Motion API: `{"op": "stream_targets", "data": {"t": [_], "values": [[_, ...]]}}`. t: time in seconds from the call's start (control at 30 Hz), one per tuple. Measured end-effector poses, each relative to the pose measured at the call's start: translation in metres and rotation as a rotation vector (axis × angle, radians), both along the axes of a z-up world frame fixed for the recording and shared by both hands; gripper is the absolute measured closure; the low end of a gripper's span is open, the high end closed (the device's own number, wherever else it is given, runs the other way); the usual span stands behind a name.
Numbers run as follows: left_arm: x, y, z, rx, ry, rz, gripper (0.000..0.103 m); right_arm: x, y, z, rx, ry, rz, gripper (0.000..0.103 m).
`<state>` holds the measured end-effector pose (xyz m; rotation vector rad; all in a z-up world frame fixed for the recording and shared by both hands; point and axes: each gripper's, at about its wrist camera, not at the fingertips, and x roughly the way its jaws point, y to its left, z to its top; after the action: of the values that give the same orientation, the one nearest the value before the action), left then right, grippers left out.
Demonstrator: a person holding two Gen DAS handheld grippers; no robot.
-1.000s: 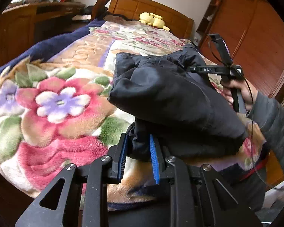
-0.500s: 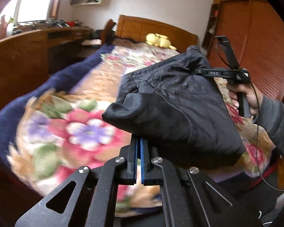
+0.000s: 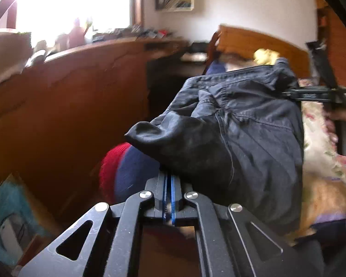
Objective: Fold large clothes
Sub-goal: 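Lower the bundle onto the bed corner and open both tools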
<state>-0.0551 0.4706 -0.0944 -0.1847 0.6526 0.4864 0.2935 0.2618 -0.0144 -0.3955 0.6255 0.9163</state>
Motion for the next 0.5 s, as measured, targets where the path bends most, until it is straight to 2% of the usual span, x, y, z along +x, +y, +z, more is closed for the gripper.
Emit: {"op": "stream_targets", "data": {"t": [0.1, 0.17, 0.23, 0.4, 0.5], "values": [[-0.006, 0.009, -0.011, -0.040, 0.000, 0.018, 0.100, -0.014, 0.007, -0.015, -0.046, -0.038, -0.016, 0.068], [-0.010, 0.008, -0.010, -0.052, -0.014, 0.014, 0.100, -0.014, 0.000, -0.019, -0.074, -0.033, -0.029, 0.055], [-0.012, 0.004, -0.008, -0.050, -0.009, 0.021, 0.100, -0.017, -0.014, -0.017, -0.075, -0.025, -0.032, 0.050], [-0.023, -0.022, 0.013, 0.011, -0.023, 0.026, 0.081, -0.046, -0.062, 0.004, -0.016, -0.034, -0.005, 0.040], [-0.023, -0.042, 0.030, 0.031, -0.046, 0.004, 0.080, -0.067, -0.100, 0.017, 0.023, -0.035, -0.002, 0.035]]}}
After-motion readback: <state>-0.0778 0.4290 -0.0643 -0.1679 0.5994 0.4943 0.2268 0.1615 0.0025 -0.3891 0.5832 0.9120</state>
